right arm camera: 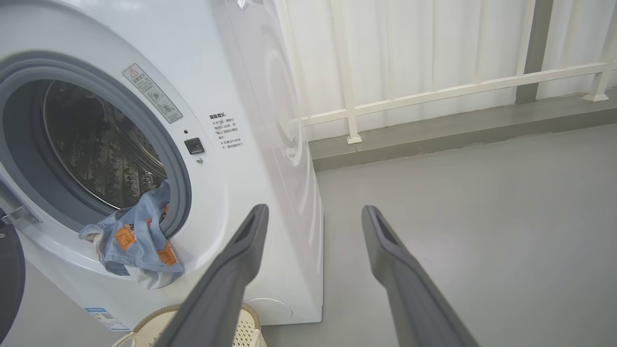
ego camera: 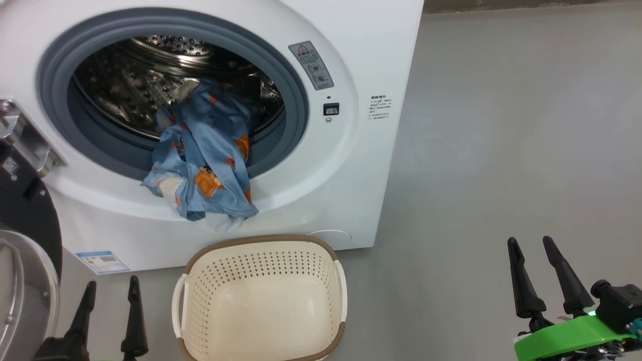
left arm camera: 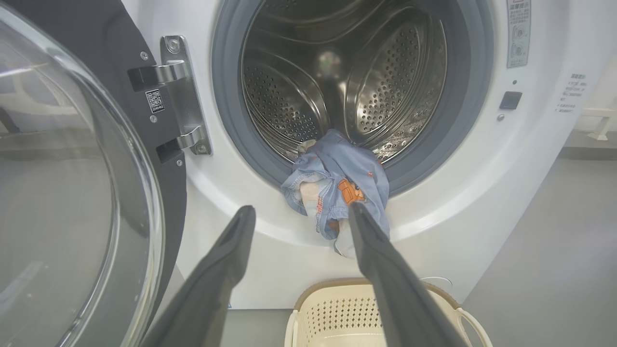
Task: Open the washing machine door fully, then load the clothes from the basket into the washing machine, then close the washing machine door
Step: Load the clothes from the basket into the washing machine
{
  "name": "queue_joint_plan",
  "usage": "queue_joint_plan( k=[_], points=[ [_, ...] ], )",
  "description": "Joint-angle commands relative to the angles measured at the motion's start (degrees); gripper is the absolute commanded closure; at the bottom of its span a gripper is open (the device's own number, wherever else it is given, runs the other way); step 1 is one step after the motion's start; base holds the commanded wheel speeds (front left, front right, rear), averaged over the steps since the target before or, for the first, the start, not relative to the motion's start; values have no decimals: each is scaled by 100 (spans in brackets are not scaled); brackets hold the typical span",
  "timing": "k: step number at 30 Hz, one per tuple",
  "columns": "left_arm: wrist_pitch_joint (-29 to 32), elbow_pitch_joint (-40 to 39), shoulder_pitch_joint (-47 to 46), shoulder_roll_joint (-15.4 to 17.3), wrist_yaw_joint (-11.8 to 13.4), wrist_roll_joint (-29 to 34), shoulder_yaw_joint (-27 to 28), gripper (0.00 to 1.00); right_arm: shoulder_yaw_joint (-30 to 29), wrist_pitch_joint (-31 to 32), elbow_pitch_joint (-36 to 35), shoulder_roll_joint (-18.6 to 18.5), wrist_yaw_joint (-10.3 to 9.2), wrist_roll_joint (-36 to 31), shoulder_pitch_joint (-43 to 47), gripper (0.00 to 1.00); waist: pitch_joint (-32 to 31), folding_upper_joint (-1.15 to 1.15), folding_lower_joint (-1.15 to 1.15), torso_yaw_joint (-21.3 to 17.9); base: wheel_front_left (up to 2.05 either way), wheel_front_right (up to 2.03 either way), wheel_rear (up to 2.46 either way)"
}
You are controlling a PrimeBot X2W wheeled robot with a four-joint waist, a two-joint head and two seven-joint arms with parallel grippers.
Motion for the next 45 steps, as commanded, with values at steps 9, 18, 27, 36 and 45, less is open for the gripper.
queue_joint_plan(
  k=[9,18,27,36,45],
  points=[
    [-31,-316,87,50,38,67,135,0,94,-46,-163,-135,25,-36,14,0,6,0,0,1,0,0,0],
    [-31,-244,68,39,28,5,93,0,86,-46,-180,-148,25,-54,30,0,10,0,0,8,0,0,0],
    [-31,-120,-71,35,-2,-39,63,0,109,-46,-216,-125,25,-46,-50,0,233,0,0,-2,0,0,0],
    [-31,91,-499,43,-52,-57,-9,0,94,-46,-288,-77,25,-71,-269,0,791,0,0,14,0,0,0],
    [-32,763,-1426,144,-128,-265,-138,0,90,-46,-393,1,25,-133,-676,0,1545,0,0,-52,0,0,0]
  ],
)
